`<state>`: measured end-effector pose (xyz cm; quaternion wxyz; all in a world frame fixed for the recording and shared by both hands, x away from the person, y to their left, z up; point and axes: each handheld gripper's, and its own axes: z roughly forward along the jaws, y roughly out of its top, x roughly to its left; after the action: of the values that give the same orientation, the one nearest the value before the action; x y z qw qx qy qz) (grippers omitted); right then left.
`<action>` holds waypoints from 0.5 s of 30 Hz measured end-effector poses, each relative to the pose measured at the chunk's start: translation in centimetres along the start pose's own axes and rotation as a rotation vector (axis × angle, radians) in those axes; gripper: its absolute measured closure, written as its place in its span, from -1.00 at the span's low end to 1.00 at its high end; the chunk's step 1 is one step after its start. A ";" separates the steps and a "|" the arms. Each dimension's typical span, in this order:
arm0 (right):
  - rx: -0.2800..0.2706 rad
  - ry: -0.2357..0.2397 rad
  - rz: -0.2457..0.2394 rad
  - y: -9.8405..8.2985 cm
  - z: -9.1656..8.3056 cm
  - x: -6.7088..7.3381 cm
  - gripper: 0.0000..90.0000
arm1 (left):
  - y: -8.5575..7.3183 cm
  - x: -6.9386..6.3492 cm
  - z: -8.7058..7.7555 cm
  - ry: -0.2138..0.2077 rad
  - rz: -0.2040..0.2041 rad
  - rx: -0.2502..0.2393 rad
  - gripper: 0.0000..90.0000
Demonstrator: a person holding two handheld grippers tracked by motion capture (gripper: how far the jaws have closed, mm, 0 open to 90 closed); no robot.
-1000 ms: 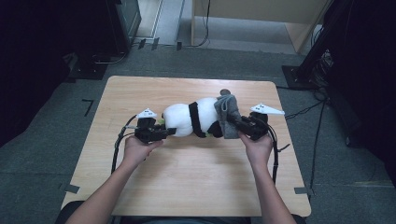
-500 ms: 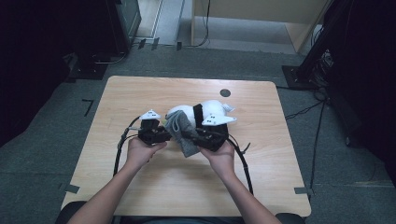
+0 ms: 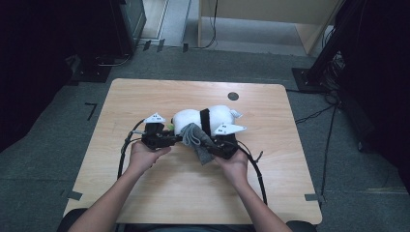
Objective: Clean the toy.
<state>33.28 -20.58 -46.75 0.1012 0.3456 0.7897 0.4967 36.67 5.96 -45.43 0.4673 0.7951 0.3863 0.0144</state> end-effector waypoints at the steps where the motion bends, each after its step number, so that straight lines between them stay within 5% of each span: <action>1: -0.002 -0.007 0.008 -0.1 -0.2 -0.3 0.72 | 0.0 0.1 0.0 0.000 -0.005 -0.003 0.39; 15: 0.002 -0.077 0.087 -0.8 -2.0 -3.6 0.73 | 0.1 0.4 0.0 0.008 -0.010 -0.003 0.40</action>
<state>34.59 -24.56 -47.11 0.1093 0.3988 0.7699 0.4861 37.04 6.17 -45.46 0.4672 0.7924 0.3919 0.0158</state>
